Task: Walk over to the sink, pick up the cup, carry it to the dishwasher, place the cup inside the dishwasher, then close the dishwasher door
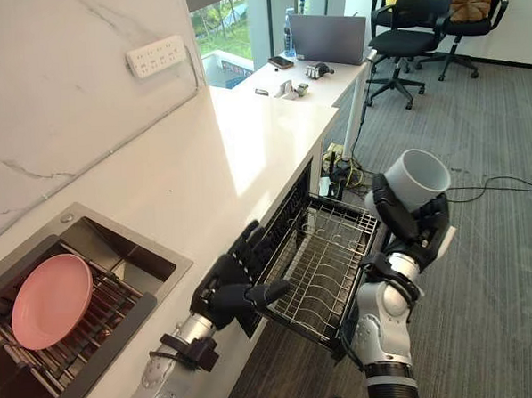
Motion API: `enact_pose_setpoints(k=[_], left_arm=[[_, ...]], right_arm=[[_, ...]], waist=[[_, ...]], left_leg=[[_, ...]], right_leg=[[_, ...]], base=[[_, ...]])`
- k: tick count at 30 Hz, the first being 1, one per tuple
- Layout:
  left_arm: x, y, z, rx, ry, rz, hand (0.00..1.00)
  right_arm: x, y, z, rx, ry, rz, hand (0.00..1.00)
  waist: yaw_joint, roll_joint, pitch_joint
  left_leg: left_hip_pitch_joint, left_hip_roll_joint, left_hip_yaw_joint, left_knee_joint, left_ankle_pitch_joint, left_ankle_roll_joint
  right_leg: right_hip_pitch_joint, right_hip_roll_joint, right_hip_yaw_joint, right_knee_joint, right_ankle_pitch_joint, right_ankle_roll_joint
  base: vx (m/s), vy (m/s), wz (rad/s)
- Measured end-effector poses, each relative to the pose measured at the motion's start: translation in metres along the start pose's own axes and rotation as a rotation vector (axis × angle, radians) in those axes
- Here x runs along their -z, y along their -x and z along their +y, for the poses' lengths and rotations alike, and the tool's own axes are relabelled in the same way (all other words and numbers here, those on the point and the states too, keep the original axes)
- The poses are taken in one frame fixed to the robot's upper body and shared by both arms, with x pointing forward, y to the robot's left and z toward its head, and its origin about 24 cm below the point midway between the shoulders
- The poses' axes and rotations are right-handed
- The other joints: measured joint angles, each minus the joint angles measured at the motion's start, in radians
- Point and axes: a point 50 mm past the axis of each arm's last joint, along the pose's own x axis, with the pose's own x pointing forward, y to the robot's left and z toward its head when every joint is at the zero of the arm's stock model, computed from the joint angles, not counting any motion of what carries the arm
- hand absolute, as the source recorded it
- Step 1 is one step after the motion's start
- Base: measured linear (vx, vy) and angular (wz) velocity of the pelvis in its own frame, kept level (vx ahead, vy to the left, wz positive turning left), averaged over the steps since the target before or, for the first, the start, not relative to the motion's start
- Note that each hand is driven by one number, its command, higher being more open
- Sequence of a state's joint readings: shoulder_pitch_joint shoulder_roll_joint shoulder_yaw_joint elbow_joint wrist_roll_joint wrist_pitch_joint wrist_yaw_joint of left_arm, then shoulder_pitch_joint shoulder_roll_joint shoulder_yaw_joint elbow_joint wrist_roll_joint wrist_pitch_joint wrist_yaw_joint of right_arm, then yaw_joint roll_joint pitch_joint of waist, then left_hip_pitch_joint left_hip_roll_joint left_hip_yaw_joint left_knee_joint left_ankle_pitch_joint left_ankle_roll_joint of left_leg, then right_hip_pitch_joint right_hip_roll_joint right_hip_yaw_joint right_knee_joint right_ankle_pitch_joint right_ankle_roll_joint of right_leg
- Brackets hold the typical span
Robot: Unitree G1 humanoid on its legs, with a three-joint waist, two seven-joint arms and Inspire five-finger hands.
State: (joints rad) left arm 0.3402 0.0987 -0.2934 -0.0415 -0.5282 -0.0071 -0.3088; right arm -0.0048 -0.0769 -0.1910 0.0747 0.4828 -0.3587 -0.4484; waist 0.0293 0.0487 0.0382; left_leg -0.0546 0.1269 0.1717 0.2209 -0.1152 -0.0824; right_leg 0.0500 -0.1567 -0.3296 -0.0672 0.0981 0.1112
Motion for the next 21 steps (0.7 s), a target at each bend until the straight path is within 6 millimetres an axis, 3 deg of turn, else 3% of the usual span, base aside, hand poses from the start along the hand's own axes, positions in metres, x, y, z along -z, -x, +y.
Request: enact_pose_setpoints(k=[5, 9, 11, 12, 14, 17, 21], left_arm=[[0.027, 0.011, 0.023, -0.139, 0.042, 0.112, 1.00], [0.043, 0.024, 0.045, -0.288, -0.073, 0.221, 1.00], [0.049, 0.032, 0.055, -0.352, -0.134, 0.276, 1.00], [0.054, 0.036, 0.060, -0.368, -0.184, 0.325, 1.00], [0.067, 0.049, 0.063, -0.395, -0.243, 0.415, 1.00], [0.079, 0.064, 0.072, -0.437, -0.315, 0.526, 1.00], [0.082, 0.059, 0.073, -0.439, -0.350, 0.552, 1.00]], right_arm=[[0.020, 0.003, -0.013, -0.082, 0.049, 0.132, 0.00], [0.058, 0.024, -0.046, -0.101, 0.158, 0.384, 0.00], [0.073, 0.036, -0.061, -0.092, 0.196, 0.501, 0.00], [0.079, 0.044, -0.071, -0.082, 0.219, 0.556, 0.00], [0.088, 0.052, -0.080, -0.084, 0.252, 0.635, 0.00], [0.098, 0.058, -0.082, -0.132, 0.294, 0.700, 0.00], [0.103, 0.057, -0.085, -0.165, 0.364, 0.743, 0.00]], waist=[[-0.013, 0.006, 0.031], [-0.002, 0.015, 0.040], [-0.002, 0.014, 0.043], [-0.004, 0.015, 0.054], [0.006, 0.022, 0.069], [0.027, 0.025, 0.077], [0.032, 0.033, 0.098]], left_leg=[[-0.025, 0.018, -0.033, 0.037, -0.009, -0.004], [-0.024, 0.011, -0.076, 0.009, 0.006, 0.009], [-0.020, 0.024, -0.019, -0.009, 0.021, 0.031], [-0.009, 0.035, 0.036, -0.021, 0.049, 0.023], [0.014, 0.018, 0.035, -0.042, 0.065, 0.003], [0.009, -0.007, 0.027, -0.041, 0.067, 0.008], [0.020, -0.019, 0.003, -0.052, 0.079, 0.013]], right_leg=[[0.014, 0.022, -0.034, 0.002, -0.010, -0.015], [0.035, 0.014, -0.099, 0.033, -0.042, -0.014], [0.043, -0.008, -0.142, 0.058, -0.061, -0.008], [0.061, -0.024, -0.181, 0.076, -0.077, 0.001], [0.075, -0.046, -0.200, 0.103, -0.096, 0.014], [0.078, -0.065, -0.211, 0.107, -0.100, 0.021], [0.103, -0.070, -0.236, 0.108, -0.107, 0.022]], base=[[-0.05, -0.033, 0.18], [-0.01, -0.014, 0.46], [0.04, 0.030, 0.77], [0.06, 0.033, 0.73], [0.06, 0.063, 0.49], [0.04, 0.080, 0.16], [-0.02, 0.029, 0.20]])
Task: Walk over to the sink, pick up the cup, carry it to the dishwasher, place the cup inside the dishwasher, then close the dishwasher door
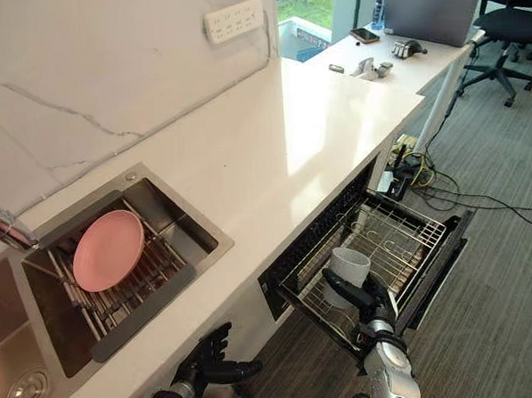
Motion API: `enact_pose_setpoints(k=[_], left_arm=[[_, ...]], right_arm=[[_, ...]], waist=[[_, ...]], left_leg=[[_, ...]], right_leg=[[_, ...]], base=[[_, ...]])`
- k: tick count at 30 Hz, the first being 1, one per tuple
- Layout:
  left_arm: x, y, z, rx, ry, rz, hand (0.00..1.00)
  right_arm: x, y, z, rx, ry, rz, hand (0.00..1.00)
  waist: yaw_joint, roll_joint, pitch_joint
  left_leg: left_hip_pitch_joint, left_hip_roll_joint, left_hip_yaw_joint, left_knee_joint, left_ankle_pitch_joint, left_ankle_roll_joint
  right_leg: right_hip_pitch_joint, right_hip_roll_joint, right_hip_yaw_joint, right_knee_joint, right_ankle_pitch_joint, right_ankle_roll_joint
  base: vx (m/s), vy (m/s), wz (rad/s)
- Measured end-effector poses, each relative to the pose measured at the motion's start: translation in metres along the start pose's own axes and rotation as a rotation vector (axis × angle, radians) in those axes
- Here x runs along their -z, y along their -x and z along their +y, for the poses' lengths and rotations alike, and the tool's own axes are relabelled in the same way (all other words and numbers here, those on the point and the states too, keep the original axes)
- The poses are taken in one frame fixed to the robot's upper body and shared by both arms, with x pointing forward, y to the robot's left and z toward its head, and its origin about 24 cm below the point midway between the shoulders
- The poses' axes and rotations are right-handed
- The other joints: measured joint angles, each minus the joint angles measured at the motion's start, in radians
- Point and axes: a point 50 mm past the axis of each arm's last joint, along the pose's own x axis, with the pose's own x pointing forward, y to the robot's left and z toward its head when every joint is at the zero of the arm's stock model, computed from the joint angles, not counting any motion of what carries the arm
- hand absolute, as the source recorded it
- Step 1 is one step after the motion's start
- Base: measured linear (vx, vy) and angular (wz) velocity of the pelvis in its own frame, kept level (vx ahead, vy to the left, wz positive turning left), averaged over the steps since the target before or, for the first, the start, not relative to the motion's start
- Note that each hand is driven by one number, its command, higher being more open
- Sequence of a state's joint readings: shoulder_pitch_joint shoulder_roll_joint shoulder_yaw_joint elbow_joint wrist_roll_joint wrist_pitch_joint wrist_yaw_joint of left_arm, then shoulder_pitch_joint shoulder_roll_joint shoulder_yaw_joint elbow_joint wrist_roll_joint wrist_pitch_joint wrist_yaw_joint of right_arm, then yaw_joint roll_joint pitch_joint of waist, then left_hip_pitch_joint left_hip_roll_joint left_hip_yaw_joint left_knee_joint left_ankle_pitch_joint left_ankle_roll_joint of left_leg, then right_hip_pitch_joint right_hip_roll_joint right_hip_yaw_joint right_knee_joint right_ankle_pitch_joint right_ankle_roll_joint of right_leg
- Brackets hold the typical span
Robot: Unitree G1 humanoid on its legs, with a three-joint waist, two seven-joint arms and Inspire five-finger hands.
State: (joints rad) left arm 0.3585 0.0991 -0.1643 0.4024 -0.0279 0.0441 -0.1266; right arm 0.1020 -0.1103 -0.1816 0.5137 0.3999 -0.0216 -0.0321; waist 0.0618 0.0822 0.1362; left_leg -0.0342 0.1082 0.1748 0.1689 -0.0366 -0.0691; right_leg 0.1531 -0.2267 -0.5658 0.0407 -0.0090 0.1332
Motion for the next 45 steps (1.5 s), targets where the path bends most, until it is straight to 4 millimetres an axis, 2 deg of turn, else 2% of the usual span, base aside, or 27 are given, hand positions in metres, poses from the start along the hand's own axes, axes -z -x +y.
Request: enact_pose_setpoints(k=[4, 8, 10, 12, 15, 20, 23, 24, 26, 30, 37, 40, 45], left_arm=[[0.006, -0.003, 0.007, -0.085, 0.042, 0.041, 1.00], [0.018, -0.001, 0.017, -0.134, 0.074, 0.108, 1.00], [0.036, 0.004, 0.027, -0.172, 0.102, 0.206, 1.00], [0.034, 0.004, 0.031, -0.186, 0.140, 0.195, 1.00], [0.032, 0.003, 0.031, -0.188, 0.143, 0.185, 1.00], [0.026, -0.001, 0.033, -0.186, 0.163, 0.176, 1.00], [0.026, -0.002, 0.035, -0.176, 0.180, 0.197, 1.00], [0.026, -0.003, 0.035, -0.173, 0.182, 0.200, 1.00], [0.025, -0.004, 0.036, -0.173, 0.188, 0.211, 1.00], [0.026, -0.006, 0.038, -0.176, 0.239, 0.232, 1.00], [0.028, -0.005, 0.042, -0.194, 0.258, 0.236, 1.00], [0.030, -0.005, 0.042, -0.194, 0.260, 0.238, 1.00], [0.036, -0.002, 0.045, -0.205, 0.292, 0.253, 1.00]], right_arm=[[0.000, -0.007, -0.018, 0.064, 0.079, 0.053, 0.00], [-0.001, -0.014, -0.026, 0.129, 0.105, 0.089, 0.00], [-0.003, -0.017, -0.033, 0.181, 0.114, 0.108, 0.00], [-0.004, -0.020, -0.041, 0.219, 0.131, 0.137, 0.00], [-0.007, -0.026, -0.046, 0.232, 0.167, 0.180, 0.00], [-0.010, -0.028, -0.045, 0.202, 0.239, 0.195, 0.00], [-0.011, -0.028, -0.045, 0.210, 0.276, 0.190, 0.00], [-0.012, -0.028, -0.046, 0.211, 0.280, 0.189, 1.00], [-0.013, -0.028, -0.046, 0.212, 0.311, 0.186, 1.00], [-0.013, -0.030, -0.040, 0.180, 0.408, 0.187, 1.00], [-0.012, -0.034, -0.021, 0.177, 0.484, 0.169, 1.00], [-0.018, -0.035, -0.022, 0.235, 0.493, 0.129, 1.00], [-0.039, -0.027, -0.023, 0.312, 0.474, -0.049, 1.00]], waist=[[0.002, 0.007, 0.006], [0.014, 0.017, 0.014], [0.023, 0.022, 0.024], [0.030, 0.016, 0.040], [0.041, 0.022, 0.069], [0.047, 0.025, 0.106], [0.048, 0.026, 0.109], [0.048, 0.027, 0.110], [0.049, 0.027, 0.110], [0.062, 0.030, 0.111], [0.079, 0.046, 0.116], [0.076, 0.047, 0.117], [0.058, 0.047, 0.117]], left_leg=[[0.017, -0.016, -0.060, -0.125, 0.094, -0.005], [0.013, -0.010, -0.093, -0.158, 0.121, -0.012], [0.003, -0.009, -0.116, -0.160, 0.126, -0.017], [-0.009, -0.009, -0.144, -0.164, 0.137, -0.019], [-0.016, -0.010, -0.152, -0.171, 0.158, -0.018], [-0.018, -0.012, -0.168, -0.186, 0.188, -0.011], [-0.017, -0.012, -0.177, -0.200, 0.196, -0.001], [-0.018, -0.011, -0.173, -0.201, 0.196, 0.002], [-0.017, -0.007, -0.136, -0.200, 0.194, 0.007], [-0.017, -0.018, -0.133, -0.205, 0.200, 0.015], [0.000, -0.025, -0.140, -0.219, 0.209, 0.004], [0.009, -0.025, -0.139, -0.219, 0.209, 0.004], [0.033, -0.020, -0.105, -0.234, 0.207, 0.001]], right_leg=[[0.000, 0.011, -0.052, -0.005, -0.018, 0.005], [0.001, 0.028, -0.073, -0.005, -0.029, 0.000], [0.001, 0.031, -0.092, 0.005, -0.030, -0.011], [0.003, 0.033, -0.113, 0.018, -0.033, -0.010], [0.009, 0.034, -0.116, 0.032, -0.040, -0.022], [0.014, 0.032, -0.131, 0.052, -0.059, -0.025], [0.016, 0.030, -0.145, 0.069, -0.072, -0.013], [0.017, 0.029, -0.147, 0.070, -0.072, -0.012], [0.019, 0.024, -0.148, 0.079, -0.076, -0.009], [0.018, 0.009, -0.150, 0.092, -0.086, -0.002], [0.024, 0.004, -0.136, 0.102, -0.093, -0.003], [0.034, 0.007, -0.087, 0.094, -0.097, 0.000], [0.030, 0.010, -0.045, 0.091, -0.097, 0.005]], base=[[-0.07, -0.052, 0.46], [-0.03, -0.047, 0.29], [0.01, -0.041, 0.27], [-0.01, -0.032, 0.43], [-0.04, 0.001, 0.34], [-0.10, 0.025, 0.21], [-0.12, 0.021, 0.18], [-0.08, 0.023, 0.13], [-0.05, 0.022, 0.12], [0.01, 0.012, 0.10], [0.04, -0.031, 0.06], [-0.01, -0.010, 0.04], [-0.06, -0.004, -0.21]])
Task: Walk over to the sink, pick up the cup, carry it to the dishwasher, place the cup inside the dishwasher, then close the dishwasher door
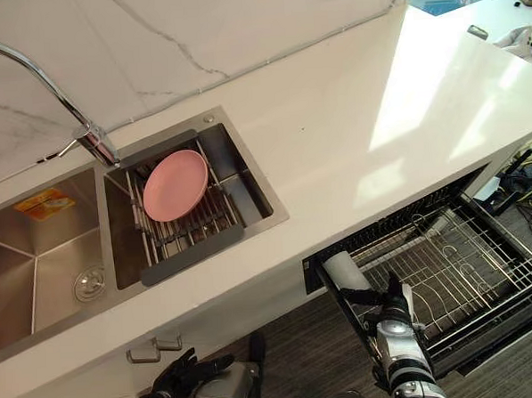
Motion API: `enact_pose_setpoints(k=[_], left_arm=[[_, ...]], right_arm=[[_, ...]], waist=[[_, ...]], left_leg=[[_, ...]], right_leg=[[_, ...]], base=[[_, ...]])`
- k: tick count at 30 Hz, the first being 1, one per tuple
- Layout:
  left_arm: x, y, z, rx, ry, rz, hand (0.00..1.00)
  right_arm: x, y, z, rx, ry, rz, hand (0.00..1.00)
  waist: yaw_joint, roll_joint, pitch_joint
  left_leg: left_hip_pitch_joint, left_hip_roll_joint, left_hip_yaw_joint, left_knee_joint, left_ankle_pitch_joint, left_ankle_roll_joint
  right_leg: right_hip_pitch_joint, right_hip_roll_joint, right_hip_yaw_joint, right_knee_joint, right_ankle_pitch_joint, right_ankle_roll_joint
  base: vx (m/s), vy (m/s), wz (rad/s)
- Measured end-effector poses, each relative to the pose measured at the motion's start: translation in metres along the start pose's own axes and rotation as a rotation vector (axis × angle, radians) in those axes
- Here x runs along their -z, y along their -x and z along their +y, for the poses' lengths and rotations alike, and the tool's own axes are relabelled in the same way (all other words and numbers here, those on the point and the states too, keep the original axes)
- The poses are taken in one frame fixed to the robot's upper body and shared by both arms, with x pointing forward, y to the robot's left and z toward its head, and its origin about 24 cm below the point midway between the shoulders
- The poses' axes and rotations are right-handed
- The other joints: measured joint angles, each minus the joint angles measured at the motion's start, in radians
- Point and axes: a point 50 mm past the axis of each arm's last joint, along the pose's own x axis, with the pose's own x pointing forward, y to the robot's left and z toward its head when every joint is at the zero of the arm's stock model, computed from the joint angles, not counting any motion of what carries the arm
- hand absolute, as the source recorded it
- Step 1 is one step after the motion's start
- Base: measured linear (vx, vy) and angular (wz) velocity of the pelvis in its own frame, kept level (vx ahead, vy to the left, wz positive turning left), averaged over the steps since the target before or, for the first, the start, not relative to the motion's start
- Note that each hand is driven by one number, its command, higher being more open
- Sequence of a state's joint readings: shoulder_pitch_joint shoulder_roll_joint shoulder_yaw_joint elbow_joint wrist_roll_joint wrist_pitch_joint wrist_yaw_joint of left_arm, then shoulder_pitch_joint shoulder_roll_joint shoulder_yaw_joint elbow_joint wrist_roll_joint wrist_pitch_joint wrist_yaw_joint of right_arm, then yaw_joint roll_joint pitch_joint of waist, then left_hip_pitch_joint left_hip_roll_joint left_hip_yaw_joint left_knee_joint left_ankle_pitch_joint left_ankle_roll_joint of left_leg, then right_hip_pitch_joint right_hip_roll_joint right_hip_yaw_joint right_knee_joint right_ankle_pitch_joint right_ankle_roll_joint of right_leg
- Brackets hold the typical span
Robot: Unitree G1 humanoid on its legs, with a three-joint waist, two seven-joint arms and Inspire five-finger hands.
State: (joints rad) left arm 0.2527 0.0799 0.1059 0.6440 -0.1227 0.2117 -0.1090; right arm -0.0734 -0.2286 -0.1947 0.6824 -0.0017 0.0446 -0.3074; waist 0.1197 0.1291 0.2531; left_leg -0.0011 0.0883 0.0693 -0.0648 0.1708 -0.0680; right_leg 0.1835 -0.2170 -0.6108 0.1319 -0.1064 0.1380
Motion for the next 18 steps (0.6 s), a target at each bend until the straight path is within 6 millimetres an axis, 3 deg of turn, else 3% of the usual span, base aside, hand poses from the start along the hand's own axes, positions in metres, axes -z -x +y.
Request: enact_pose_setpoints(k=[3, 7, 12, 15, 18], left_arm=[[0.007, 0.000, 0.003, -0.015, 0.036, 0.023, 1.00], [0.020, 0.000, 0.008, -0.039, 0.098, 0.075, 1.00], [0.028, 0.001, 0.012, -0.048, 0.198, 0.132, 1.00], [0.034, 0.001, 0.013, -0.060, 0.288, 0.156, 1.00], [0.040, 0.002, 0.014, -0.074, 0.371, 0.172, 1.00]], right_arm=[[-0.005, 0.009, -0.009, 0.051, -0.096, -0.079, 1.00], [0.009, 0.026, -0.016, 0.076, -0.232, -0.092, 1.00], [0.003, 0.044, -0.010, -0.013, -0.414, -0.162, 1.00], [-0.017, 0.054, -0.013, -0.085, -0.550, -0.268, 1.00], [-0.055, 0.069, -0.015, -0.211, -0.689, -0.472, 1.00]], waist=[[-0.018, -0.002, -0.009], [-0.049, -0.016, -0.040], [-0.065, -0.025, -0.052], [-0.084, -0.035, -0.054], [-0.093, -0.037, -0.058]], left_leg=[[0.013, 0.011, 0.043, -0.017, -0.005, -0.001], [0.025, 0.017, 0.108, -0.016, -0.024, -0.011], [0.026, 0.043, 0.183, 0.110, -0.117, -0.020], [0.002, 0.069, 0.190, 0.217, -0.162, -0.013], [-0.003, 0.094, 0.194, 0.289, -0.199, -0.008]], right_leg=[[-0.026, 0.010, 0.056, -0.012, -0.005, 0.003], [-0.058, 0.011, 0.122, -0.015, 0.006, -0.001], [-0.058, 0.017, 0.214, -0.025, 0.009, 0.000], [-0.043, 0.025, 0.236, -0.037, 0.008, -0.004], [-0.031, 0.044, 0.262, -0.048, 0.011, -0.011]], base=[[-0.04, -0.017, -0.42], [0.07, -0.039, -0.50], [0.10, -0.044, -0.53], [0.03, -0.051, -0.30], [-0.02, -0.033, -0.25]])
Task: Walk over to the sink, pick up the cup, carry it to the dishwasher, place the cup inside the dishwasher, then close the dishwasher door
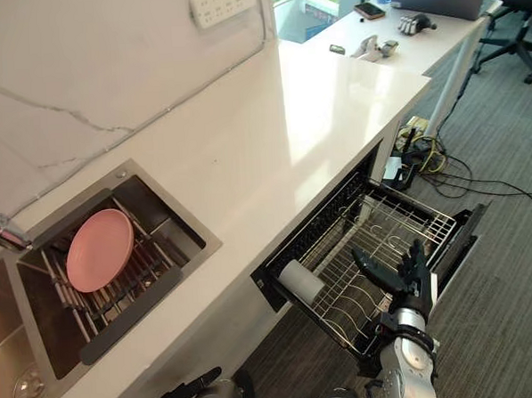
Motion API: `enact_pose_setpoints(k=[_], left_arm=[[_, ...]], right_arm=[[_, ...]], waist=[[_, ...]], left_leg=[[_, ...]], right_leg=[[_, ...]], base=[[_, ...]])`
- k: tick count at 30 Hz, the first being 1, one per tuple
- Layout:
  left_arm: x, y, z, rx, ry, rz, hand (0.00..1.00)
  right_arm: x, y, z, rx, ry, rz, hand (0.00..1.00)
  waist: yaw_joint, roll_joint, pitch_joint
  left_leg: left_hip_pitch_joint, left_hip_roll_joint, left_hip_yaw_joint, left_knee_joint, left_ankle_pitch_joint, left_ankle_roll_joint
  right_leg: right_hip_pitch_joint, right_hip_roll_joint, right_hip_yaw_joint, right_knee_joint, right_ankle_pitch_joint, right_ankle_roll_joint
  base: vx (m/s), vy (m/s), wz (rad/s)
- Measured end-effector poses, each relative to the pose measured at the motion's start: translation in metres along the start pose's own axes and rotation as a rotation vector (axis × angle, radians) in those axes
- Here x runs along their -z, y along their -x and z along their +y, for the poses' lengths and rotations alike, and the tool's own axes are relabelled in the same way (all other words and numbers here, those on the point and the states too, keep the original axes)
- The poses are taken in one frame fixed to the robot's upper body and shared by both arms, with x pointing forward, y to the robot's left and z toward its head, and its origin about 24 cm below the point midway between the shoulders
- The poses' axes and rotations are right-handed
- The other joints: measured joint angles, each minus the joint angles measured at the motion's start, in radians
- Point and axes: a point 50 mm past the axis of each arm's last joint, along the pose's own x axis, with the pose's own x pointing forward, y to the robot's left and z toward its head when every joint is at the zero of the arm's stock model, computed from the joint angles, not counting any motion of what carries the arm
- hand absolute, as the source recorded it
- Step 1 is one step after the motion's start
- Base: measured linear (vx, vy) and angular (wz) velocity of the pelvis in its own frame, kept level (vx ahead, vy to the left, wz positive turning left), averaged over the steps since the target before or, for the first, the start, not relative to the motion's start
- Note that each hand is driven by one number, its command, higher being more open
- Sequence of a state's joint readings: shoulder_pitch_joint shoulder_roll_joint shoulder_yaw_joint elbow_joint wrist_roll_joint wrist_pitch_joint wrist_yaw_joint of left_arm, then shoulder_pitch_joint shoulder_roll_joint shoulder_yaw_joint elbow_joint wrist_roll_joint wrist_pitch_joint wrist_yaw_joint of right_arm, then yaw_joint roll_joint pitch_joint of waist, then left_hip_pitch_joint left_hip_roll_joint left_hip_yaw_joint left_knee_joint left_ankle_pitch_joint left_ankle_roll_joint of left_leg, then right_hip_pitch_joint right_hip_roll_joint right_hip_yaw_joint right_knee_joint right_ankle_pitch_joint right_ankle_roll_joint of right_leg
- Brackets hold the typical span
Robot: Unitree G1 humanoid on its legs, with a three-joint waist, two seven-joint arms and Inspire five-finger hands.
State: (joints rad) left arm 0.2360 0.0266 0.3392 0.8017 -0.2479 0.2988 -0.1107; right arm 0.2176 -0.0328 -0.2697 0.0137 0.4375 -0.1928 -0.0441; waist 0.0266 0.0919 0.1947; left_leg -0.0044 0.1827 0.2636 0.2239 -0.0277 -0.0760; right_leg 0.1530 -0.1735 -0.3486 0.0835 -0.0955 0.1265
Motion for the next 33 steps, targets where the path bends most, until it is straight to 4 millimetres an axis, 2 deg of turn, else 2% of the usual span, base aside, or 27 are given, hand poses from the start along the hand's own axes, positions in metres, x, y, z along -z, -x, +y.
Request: enact_pose_setpoints(k=[2, 5, 7, 11, 12, 13, 14, 15, 16, 17, 18, 20, 22, 23, 24, 25, 26, 28, 29, 30, 31, 32, 33], left_arm=[[0.002, 0.000, 0.003, -0.007, 0.038, 0.024, 1.00], [0.006, -0.001, 0.008, -0.009, 0.086, 0.081, 1.00], [0.008, -0.001, 0.010, -0.008, 0.098, 0.102, 1.00], [0.014, 0.000, 0.013, -0.001, 0.135, 0.133, 1.00], [0.012, 0.000, 0.015, 0.000, 0.124, 0.130, 1.00], [0.009, 0.000, 0.015, 0.006, 0.104, 0.128, 1.00], [0.007, -0.001, 0.015, 0.008, 0.093, 0.131, 1.00], [0.008, -0.001, 0.015, 0.009, 0.096, 0.160, 1.00], [0.010, -0.001, 0.015, 0.010, 0.104, 0.181, 1.00], [0.010, -0.001, 0.013, 0.015, 0.094, 0.185, 1.00], [0.008, -0.002, 0.011, 0.020, 0.056, 0.197, 1.00], [0.002, -0.004, 0.007, 0.013, -0.014, 0.208, 1.00], [0.001, -0.006, 0.000, -0.010, -0.073, 0.238, 1.00], [-0.004, -0.007, 0.000, -0.036, -0.164, 0.253, 1.00], [-0.007, -0.007, -0.001, -0.046, -0.209, 0.251, 1.00], [-0.013, -0.008, -0.001, -0.067, -0.268, 0.242, 1.00], [-0.020, -0.009, -0.001, -0.124, -0.366, 0.237, 1.00], [-0.023, -0.009, 0.000, -0.142, -0.398, 0.236, 1.00], [-0.027, -0.008, 0.003, -0.148, -0.421, 0.239, 1.00], [-0.028, -0.008, 0.004, -0.151, -0.429, 0.237, 1.00], [-0.031, -0.007, 0.006, -0.162, -0.442, 0.231, 1.00], [-0.033, -0.007, 0.008, -0.172, -0.451, 0.228, 1.00], [-0.031, -0.007, 0.007, -0.175, -0.461, 0.232, 1.00]], right_arm=[[-0.023, -0.001, 0.014, -0.133, -0.077, -0.118, 1.00], [-0.046, 0.000, 0.033, -0.293, -0.192, -0.234, 1.00], [-0.052, -0.001, 0.044, -0.374, -0.223, -0.263, 1.00], [-0.050, -0.003, 0.068, -0.522, -0.279, -0.243, 1.00], [-0.048, -0.006, 0.075, -0.555, -0.289, -0.230, 1.00], [-0.047, -0.008, 0.079, -0.571, -0.288, -0.220, 1.00], [-0.047, -0.009, 0.080, -0.572, -0.285, -0.220, 1.00], [-0.049, -0.011, 0.081, -0.570, -0.284, -0.223, 1.00], [-0.050, -0.014, 0.077, -0.547, -0.276, -0.225, 1.00], [-0.051, -0.015, 0.075, -0.538, -0.274, -0.227, 1.00], [-0.052, -0.016, 0.073, -0.526, -0.287, -0.225, 1.00], [-0.052, -0.015, 0.075, -0.533, -0.307, -0.219, 1.00], [-0.050, -0.015, 0.075, -0.531, -0.318, -0.202, 1.00], [-0.048, -0.015, 0.075, -0.522, -0.334, -0.185, 1.00], [-0.048, -0.015, 0.075, -0.519, -0.339, -0.180, 1.00], [-0.047, -0.015, 0.074, -0.511, -0.343, -0.177, 1.00], [-0.044, -0.012, 0.072, -0.498, -0.345, -0.165, 1.00], [-0.044, -0.010, 0.072, -0.501, -0.346, -0.165, 1.00], [-0.045, -0.009, 0.076, -0.533, -0.348, -0.170, 1.00], [-0.045, -0.009, 0.078, -0.549, -0.349, -0.171, 1.00], [-0.047, -0.010, 0.083, -0.582, -0.353, -0.180, 1.00], [-0.048, -0.011, 0.085, -0.600, -0.352, -0.187, 1.00], [-0.051, -0.014, 0.085, -0.618, -0.346, -0.195, 1.00]], waist=[[-0.003, -0.006, -0.008], [-0.008, -0.012, -0.033], [-0.013, -0.010, -0.039], [-0.005, 0.003, -0.060], [-0.003, 0.001, -0.068], [-0.004, -0.012, -0.072], [-0.006, -0.025, -0.069], [-0.012, -0.032, -0.070], [-0.014, -0.029, -0.072], [-0.017, -0.028, -0.072], [-0.017, -0.042, -0.072], [-0.015, -0.071, -0.083], [-0.031, -0.068, -0.087], [-0.040, -0.070, -0.088], [-0.044, -0.074, -0.087], [-0.050, -0.075, -0.087], [-0.076, -0.079, -0.089], [-0.079, -0.086, -0.094], [-0.066, -0.112, -0.106], [-0.066, -0.123, -0.107], [-0.061, -0.152, -0.111], [-0.057, -0.160, -0.110], [-0.043, -0.139, -0.116]], left_leg=[[-0.003, 0.011, 0.004, 0.016, -0.012, 0.001], [-0.008, 0.004, 0.003, 0.008, -0.013, 0.002], [0.000, -0.004, -0.006, -0.008, -0.013, 0.002], [-0.010, -0.016, 0.008, -0.008, -0.008, 0.006], [-0.027, -0.020, 0.047, -0.003, 0.011, 0.035], [-0.040, -0.037, 0.085, -0.024, 0.052, 0.071], [-0.029, -0.056, 0.097, -0.075, 0.082, 0.088], [-0.008, -0.058, 0.170, -0.064, 0.039, 0.109], [0.015, -0.053, 0.244, 0.001, -0.028, 0.096], [0.032, -0.059, 0.251, -0.016, -0.043, 0.083], [0.045, -0.087, 0.233, -0.086, -0.018, 0.058], [0.072, -0.162, 0.195, -0.223, 0.032, 0.074], [0.087, -0.191, 0.150, -0.286, 0.053, 0.087], [0.101, -0.200, 0.115, -0.317, 0.071, 0.095], [0.103, -0.201, 0.093, -0.316, 0.073, 0.098], [0.105, -0.196, 0.057, -0.310, 0.080, 0.108], [0.097, -0.167, -0.027, -0.302, 0.083, 0.106], [0.084, -0.155, -0.083, -0.295, 0.085, 0.103], [0.081, -0.165, -0.114, -0.296, 0.088, 0.097], [0.085, -0.172, -0.127, -0.296, 0.087, 0.094], [0.096, -0.192, -0.149, -0.295, 0.080, 0.081], [0.102, -0.201, -0.158, -0.294, 0.075, 0.074], [0.104, -0.184, -0.161, -0.294, 0.068, 0.063]], right_leg=[[0.003, 0.009, 0.005, -0.004, 0.001, -0.002], [0.009, 0.007, -0.010, -0.014, 0.007, 0.001], [0.019, 0.004, -0.023, -0.022, 0.010, 0.005], [0.023, -0.008, -0.044, -0.028, 0.008, 0.004], [0.025, -0.010, -0.053, -0.033, 0.005, 0.000], [0.029, -0.013, -0.067, -0.051, 0.009, -0.005], [0.038, -0.021, -0.094, -0.067, 0.017, -0.014], [0.049, -0.040, -0.157, -0.068, 0.019, -0.011], [0.064, -0.047, -0.204, -0.044, 0.009, 0.006], [0.070, -0.049, -0.225, -0.029, 0.000, 0.011], [0.065, -0.067, -0.259, 0.004, -0.019, 0.017], [0.038, -0.129, -0.297, 0.095, -0.062, 0.031], [0.014, -0.166, -0.310, 0.209, -0.061, 0.034], [-0.041, -0.205, -0.261, 0.358, -0.056, -0.001], [-0.077, -0.217, -0.209, 0.439, -0.051, -0.060], [-0.139, -0.211, -0.107, 0.537, -0.064, -0.123], [-0.175, -0.110, 0.060, 0.489, -0.136, -0.091], [-0.207, -0.046, 0.167, 0.385, -0.146, -0.080], [-0.237, -0.034, 0.209, 0.282, -0.119, -0.059], [-0.238, -0.034, 0.210, 0.238, -0.091, -0.051], [-0.238, -0.038, 0.211, 0.159, 0.039, -0.047], [-0.237, -0.048, 0.207, 0.149, 0.063, -0.008], [-0.216, -0.034, 0.201, 0.116, 0.064, -0.003]], base=[[-0.02, -0.028, -0.10], [0.01, 0.005, 0.10], [0.01, 0.025, 0.20], [-0.02, 0.038, 0.17], [-0.03, 0.009, 0.52], [-0.05, -0.004, 0.74], [-0.07, 0.016, 1.12], [-0.04, 0.046, 1.27], [-0.01, 0.069, 1.29], [0.03, 0.086, 1.21], [0.02, 0.106, 0.91], [0.05, 0.134, 0.72], [0.06, 0.094, 0.71], [0.08, 0.098, 0.83], [0.14, 0.087, 0.85], [0.20, -0.004, 1.34], [0.17, -0.024, 1.46], [0.16, -0.071, 1.27], [0.18, -0.117, 0.94], [0.17, -0.160, 0.89], [0.11, -0.143, 0.58], [0.13, -0.187, 0.42], [0.11, -0.155, 0.09]])
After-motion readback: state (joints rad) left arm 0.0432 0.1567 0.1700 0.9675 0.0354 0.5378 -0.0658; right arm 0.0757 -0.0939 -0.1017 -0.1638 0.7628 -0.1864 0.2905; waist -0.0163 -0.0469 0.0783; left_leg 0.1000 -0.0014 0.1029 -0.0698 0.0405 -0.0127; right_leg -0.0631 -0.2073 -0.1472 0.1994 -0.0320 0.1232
